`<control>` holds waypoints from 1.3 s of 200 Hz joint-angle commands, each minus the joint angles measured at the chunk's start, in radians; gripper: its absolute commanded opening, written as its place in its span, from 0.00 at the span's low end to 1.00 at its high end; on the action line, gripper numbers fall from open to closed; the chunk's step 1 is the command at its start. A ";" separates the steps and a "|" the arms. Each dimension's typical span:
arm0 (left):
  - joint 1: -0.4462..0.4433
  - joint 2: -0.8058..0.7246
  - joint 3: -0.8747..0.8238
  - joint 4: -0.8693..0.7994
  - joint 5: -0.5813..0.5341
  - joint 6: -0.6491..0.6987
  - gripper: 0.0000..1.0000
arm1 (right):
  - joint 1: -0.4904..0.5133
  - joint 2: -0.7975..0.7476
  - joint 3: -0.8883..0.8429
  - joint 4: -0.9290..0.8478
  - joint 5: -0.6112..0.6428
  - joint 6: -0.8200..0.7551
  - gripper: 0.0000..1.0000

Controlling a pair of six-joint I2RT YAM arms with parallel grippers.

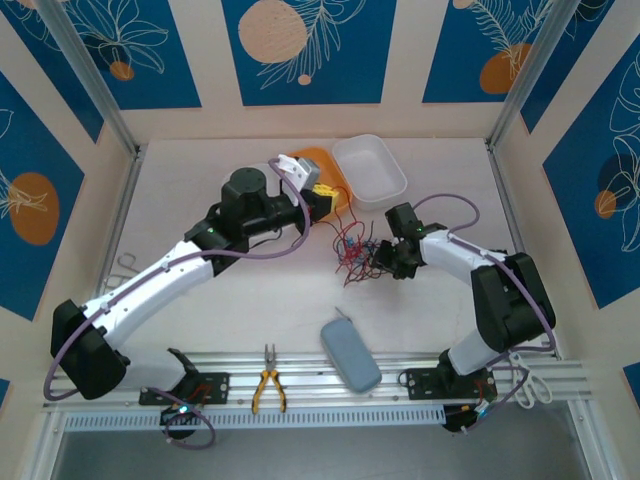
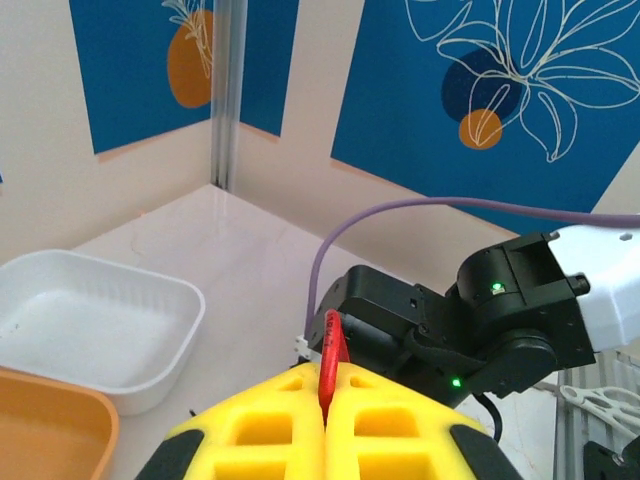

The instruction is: Untangle the cables

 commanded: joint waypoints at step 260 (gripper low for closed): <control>0.020 0.223 0.287 -0.054 0.015 -0.016 0.00 | 0.037 -0.634 -0.072 -0.112 -0.008 -0.006 0.53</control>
